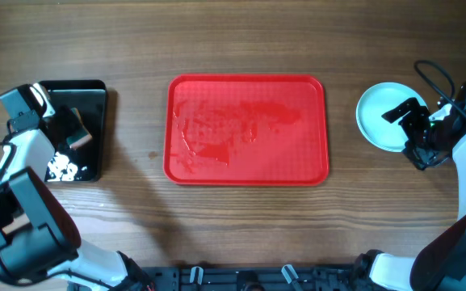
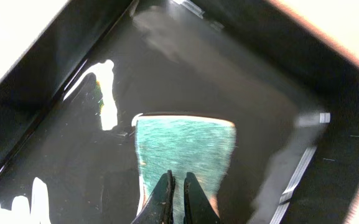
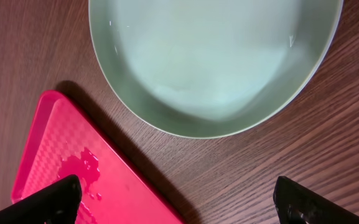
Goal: Clean dirty plates on tray and stack at the side
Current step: 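Lower the green sponge into the black tray with the left gripper, then open the left gripper to release the sponge and lift away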
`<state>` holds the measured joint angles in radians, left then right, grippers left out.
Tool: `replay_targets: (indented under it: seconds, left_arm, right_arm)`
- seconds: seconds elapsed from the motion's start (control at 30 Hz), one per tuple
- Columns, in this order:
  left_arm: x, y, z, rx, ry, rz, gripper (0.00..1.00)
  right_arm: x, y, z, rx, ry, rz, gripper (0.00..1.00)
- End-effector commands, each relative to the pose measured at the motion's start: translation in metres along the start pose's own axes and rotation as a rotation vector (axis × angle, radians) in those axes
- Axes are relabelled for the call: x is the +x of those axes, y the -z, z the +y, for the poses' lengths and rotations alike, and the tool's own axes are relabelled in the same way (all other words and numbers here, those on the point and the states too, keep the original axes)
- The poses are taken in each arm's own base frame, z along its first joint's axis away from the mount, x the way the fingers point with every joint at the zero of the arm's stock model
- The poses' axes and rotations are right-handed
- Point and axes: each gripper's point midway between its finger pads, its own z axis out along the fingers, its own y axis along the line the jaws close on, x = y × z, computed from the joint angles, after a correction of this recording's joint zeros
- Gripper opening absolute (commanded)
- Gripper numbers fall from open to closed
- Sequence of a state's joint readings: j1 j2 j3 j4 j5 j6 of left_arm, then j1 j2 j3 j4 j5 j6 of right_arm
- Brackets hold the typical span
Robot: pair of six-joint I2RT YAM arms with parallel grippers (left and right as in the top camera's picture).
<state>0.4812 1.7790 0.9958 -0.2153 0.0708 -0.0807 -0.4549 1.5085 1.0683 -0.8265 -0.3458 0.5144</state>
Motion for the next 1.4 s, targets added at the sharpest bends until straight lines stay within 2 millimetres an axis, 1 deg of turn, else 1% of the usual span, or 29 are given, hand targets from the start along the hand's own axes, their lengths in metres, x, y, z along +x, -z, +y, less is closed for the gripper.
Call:
replay_targets:
  seconds: [0.0,0.17,0.23,0.3,0.37,0.47,0.53,0.6,0.63,0.7,0.8,0.87,0.93,1.0,1.23,1.3,1.37]
  left_arm:
    - [0.007,-0.018,0.013,-0.047,0.009,0.024,0.04]
    - [0.007,-0.025,0.013,-0.044,0.008,0.021,0.04]
    - [0.006,-0.023,0.011,-0.033,0.016,0.018,0.04]
    - [0.003,-0.017,0.005,0.0,0.016,0.011,0.04]
    - [-0.005,-0.005,-0.007,0.06,0.014,-0.011,0.04]
    - [-0.025,0.028,-0.03,0.171,0.047,-0.073,0.04]
    - [-0.029,0.046,-0.036,0.192,0.045,-0.087,0.04]
    - [-0.024,0.054,-0.034,0.174,0.047,-0.069,0.04]
    - [-0.012,0.054,-0.029,0.145,0.055,-0.025,0.04]
    - [0.002,0.05,-0.026,0.129,0.063,0.03,0.04]
    - [0.018,0.043,-0.022,0.116,0.07,0.076,0.04]
    - [0.026,0.037,-0.016,0.082,0.072,0.096,0.04]
    - [0.033,0.031,-0.005,0.027,0.073,0.115,0.04]
    - [0.039,0.025,0.0,-0.002,0.074,0.139,0.04]
    - [0.059,0.003,0.005,-0.017,0.08,0.21,0.04]
    - [0.059,0.001,0.005,-0.016,0.08,0.209,0.04]
    - [0.053,0.003,0.002,-0.002,0.103,0.191,0.04]
  right_arm:
    - [-0.002,0.002,0.0,0.008,0.024,-0.018,1.0]
    - [-0.003,0.002,0.0,0.007,0.023,-0.021,1.0]
    - [-0.003,0.002,0.0,0.006,0.023,-0.021,1.0]
    - [-0.003,0.002,0.001,0.006,0.023,-0.021,1.0]
    - [-0.003,0.002,0.0,0.006,0.023,-0.019,1.0]
    - [-0.002,0.002,0.0,0.008,0.022,-0.017,0.99]
    - [-0.002,0.002,0.0,0.008,0.021,-0.016,1.0]
    - [-0.002,0.002,0.0,0.008,0.021,-0.016,1.0]
    - [-0.002,0.002,0.0,0.008,0.021,-0.016,1.0]
    - [-0.001,0.002,0.0,0.007,0.021,-0.014,1.0]
    - [0.0,0.002,0.0,0.009,0.021,-0.007,1.0]
    - [0.001,0.002,-0.001,0.011,0.02,-0.004,1.0]
    - [0.001,0.002,-0.001,0.012,0.02,-0.003,1.0]
    - [0.001,0.002,-0.001,0.013,0.02,-0.003,1.0]
    - [-0.001,0.002,0.0,0.007,0.021,-0.011,1.0]
    - [-0.001,0.002,0.0,0.007,0.021,-0.012,1.0]
    - [-0.001,0.002,0.0,0.007,0.021,-0.011,1.0]
